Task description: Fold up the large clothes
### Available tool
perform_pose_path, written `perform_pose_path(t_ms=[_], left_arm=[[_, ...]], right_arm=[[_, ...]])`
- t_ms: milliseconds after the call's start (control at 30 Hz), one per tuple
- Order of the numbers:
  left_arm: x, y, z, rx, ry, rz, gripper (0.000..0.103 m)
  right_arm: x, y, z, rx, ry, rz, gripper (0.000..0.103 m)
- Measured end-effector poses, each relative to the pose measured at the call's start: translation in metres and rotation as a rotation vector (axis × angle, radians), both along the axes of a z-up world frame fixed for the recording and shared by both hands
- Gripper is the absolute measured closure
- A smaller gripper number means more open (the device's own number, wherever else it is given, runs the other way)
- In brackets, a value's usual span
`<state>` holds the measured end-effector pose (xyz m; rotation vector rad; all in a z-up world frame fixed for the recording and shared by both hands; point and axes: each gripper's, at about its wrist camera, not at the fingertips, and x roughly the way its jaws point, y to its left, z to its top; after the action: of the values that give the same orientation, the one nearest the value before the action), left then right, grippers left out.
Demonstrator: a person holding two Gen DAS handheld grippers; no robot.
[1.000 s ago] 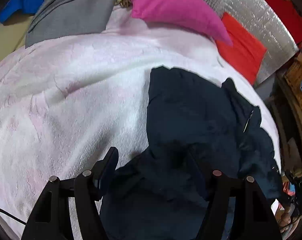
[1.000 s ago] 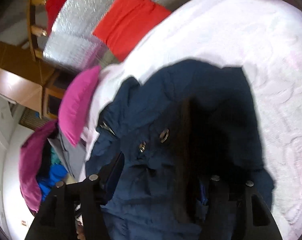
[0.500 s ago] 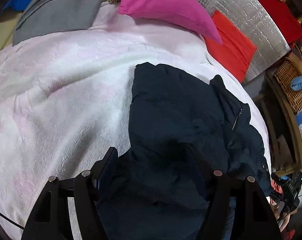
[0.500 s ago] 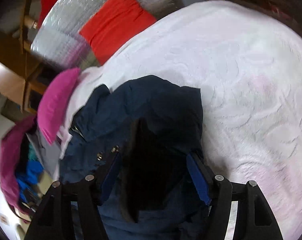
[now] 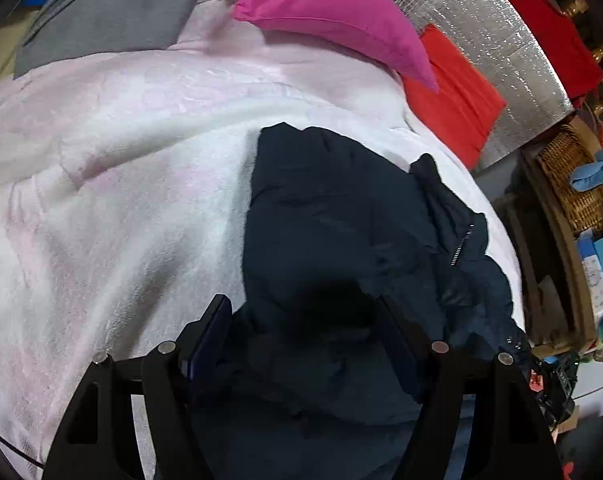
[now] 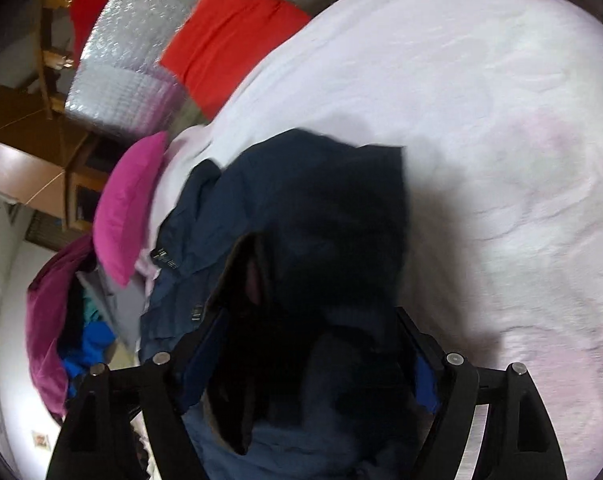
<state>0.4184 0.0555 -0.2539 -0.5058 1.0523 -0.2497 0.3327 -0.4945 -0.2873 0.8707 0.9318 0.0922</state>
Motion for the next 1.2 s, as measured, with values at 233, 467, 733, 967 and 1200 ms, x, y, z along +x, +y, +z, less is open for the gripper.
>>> perform_pose_path(t_ms=[233,467,733,967,1200], left_arm=[[0.002,-0.008,-0.002,0.024,0.004,-0.021,0.029],[0.004,-0.018,-0.008,0.1,0.018,-0.016,0.029],[-0.003,-0.034,-0.004,0.222,-0.02,-0.031,0.028],[-0.017,-0.034,0.008,0.249,-0.034,-0.01,0.028],[-0.063,-0.052,0.053,0.375,-0.262,-0.01,0.028]], right_arm=[[0.007,0.016,0.0,-0.023,-0.013,0.064,0.019],[0.003,0.019,0.011,0.033,-0.028,0.077,0.019],[-0.005,0.028,0.016,0.014,-0.034,0.045,0.019],[-0.029,0.043,0.026,-0.16,0.013,0.008,0.019],[-0.09,0.063,0.075,-0.289,-0.186,-0.007,0.019]])
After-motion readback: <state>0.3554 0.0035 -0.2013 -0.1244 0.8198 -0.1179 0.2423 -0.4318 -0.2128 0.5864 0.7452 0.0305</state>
